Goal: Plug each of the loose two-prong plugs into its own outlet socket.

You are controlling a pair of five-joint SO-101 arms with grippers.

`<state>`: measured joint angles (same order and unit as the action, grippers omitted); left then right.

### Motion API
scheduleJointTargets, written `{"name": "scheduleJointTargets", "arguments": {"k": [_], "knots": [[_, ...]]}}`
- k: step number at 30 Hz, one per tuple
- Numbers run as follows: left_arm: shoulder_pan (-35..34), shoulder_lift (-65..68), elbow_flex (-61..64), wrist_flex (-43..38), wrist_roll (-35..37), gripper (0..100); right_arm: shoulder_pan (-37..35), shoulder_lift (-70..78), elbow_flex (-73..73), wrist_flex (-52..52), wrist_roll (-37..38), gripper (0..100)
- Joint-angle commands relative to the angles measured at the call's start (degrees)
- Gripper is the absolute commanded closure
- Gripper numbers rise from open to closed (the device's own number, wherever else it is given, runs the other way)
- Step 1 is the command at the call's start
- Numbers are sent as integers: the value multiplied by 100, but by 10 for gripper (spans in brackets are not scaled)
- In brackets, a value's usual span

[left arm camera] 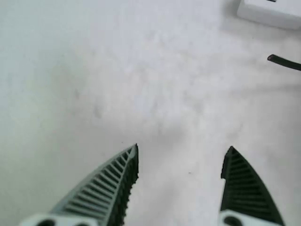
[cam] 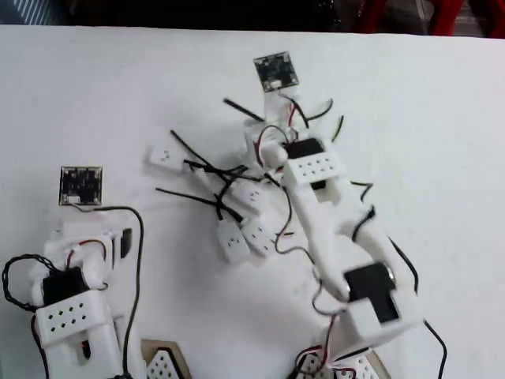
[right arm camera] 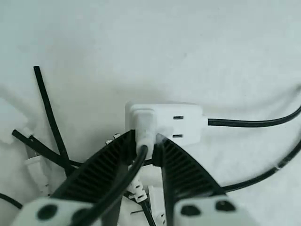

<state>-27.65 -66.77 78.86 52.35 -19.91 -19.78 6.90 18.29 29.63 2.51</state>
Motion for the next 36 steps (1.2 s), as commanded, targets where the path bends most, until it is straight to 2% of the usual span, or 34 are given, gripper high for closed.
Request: {"name": "scheduleJointTargets", "arguments": {"k": [1, 3, 5, 12, 18, 23, 32, 36], "knots": [[-13, -119, -18, -132, 9, 717, 66, 215, -466, -154, -62, 892], [-13, -119, -18, -132, 9, 717, 75, 312, -730, 145, -141, 789], [-13, -119, -18, -141, 9, 717, 75, 338, -985, 558, -308, 732], [-13, -119, 0, -211, 9, 717, 66, -48, -1688, 2431, -273, 838], [-13, -119, 0, -211, 0, 717, 259, -268, -1714, 3345, 1143, 872], [-13, -119, 0, -211, 0, 717, 514, 224, -1741, 3538, 2303, 872], [-13, -119, 44, -211, 0, 717, 567, 1033, -1767, 3538, 3253, 872], [-4, -119, 62, -211, 0, 717, 523, 1051, -1767, 3767, 3314, 872]]}}
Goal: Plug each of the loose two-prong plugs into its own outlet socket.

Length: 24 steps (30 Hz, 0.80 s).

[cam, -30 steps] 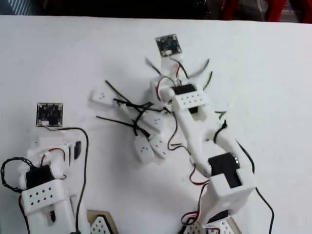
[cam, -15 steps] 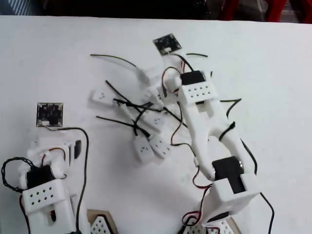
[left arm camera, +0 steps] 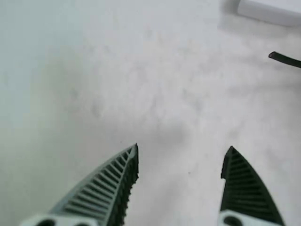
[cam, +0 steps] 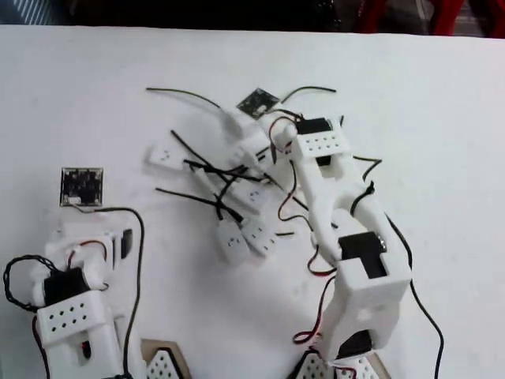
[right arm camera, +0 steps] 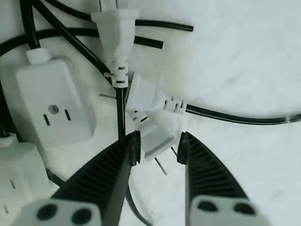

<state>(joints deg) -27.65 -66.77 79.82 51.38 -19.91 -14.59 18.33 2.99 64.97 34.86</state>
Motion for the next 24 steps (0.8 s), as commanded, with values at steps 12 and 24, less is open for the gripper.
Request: {"name": "scheduleJointTargets", "arguments": {"k": [12, 24], "knots": [[-4, -119, -35, -114, 0, 717, -22, 462, -273, 365, 79, 807], [-4, -119, -26, -114, 0, 717, 127, 1103, -1187, 409, 53, 981]]}}
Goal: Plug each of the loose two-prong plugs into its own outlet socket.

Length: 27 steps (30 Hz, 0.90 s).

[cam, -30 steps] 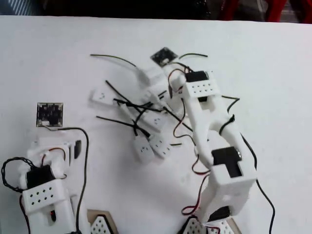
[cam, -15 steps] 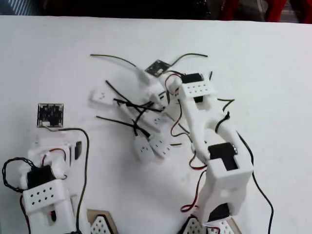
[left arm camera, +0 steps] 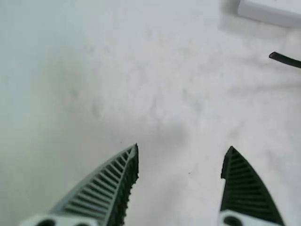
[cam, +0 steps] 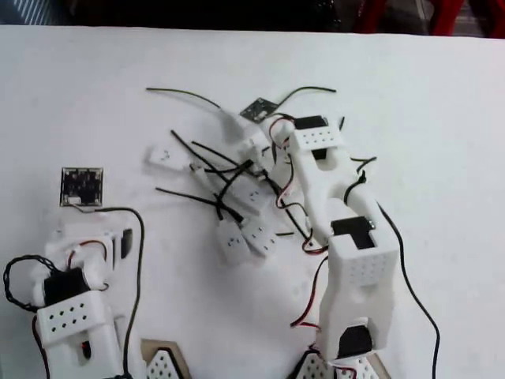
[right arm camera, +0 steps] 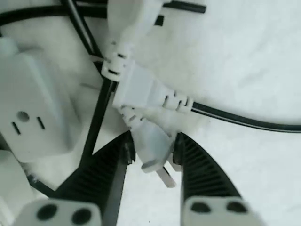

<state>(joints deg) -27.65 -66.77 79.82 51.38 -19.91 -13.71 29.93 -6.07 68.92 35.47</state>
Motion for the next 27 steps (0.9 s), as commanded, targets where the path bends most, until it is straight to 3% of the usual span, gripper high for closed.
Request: {"name": "scheduleJointTargets", "arguments": {"k": [1, 16, 21, 27], "knots": [[-4, -119, -26, -114, 0, 717, 40, -92, -299, 40, -18, 985], [-4, -119, -26, -114, 0, 717, 251, -734, -281, 2264, -26, 981], [-4, -119, -26, -114, 0, 717, 215, -295, -290, 2343, -18, 976], [-4, -119, -18, -114, 0, 717, 75, -101, -334, 2343, -26, 851]]}}
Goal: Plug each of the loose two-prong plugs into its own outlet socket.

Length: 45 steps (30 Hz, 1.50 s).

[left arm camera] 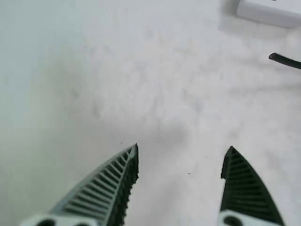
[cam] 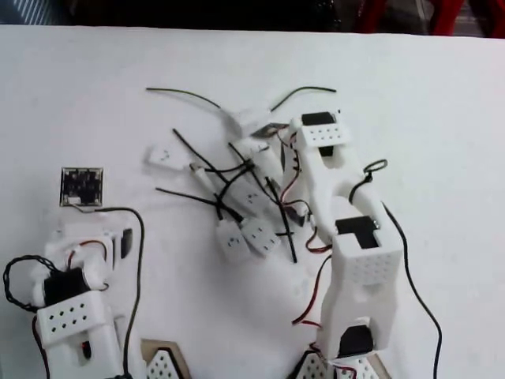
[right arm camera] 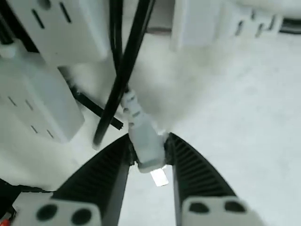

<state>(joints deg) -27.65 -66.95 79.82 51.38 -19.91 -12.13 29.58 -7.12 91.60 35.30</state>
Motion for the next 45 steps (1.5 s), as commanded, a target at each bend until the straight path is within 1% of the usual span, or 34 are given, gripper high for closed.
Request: {"name": "scheduleJointTargets", "arguments": {"k": [1, 8, 14, 20, 29, 45], "knots": [[-4, -101, -18, -114, 0, 717, -119, -57, -229, 75, -9, 851], [-4, -101, -18, -114, 0, 716, -233, -40, -193, -409, -9, 886], [-4, -101, -18, -114, 0, 715, -207, -31, -193, -435, -9, 887], [-4, -101, -18, -114, 0, 715, -189, -31, -185, -435, 0, 983], [-4, -101, -18, -114, 0, 715, -92, -40, 246, -426, 26, 978], [-4, -101, -18, -114, 0, 715, -92, 101, 290, -409, 26, 981]]}}
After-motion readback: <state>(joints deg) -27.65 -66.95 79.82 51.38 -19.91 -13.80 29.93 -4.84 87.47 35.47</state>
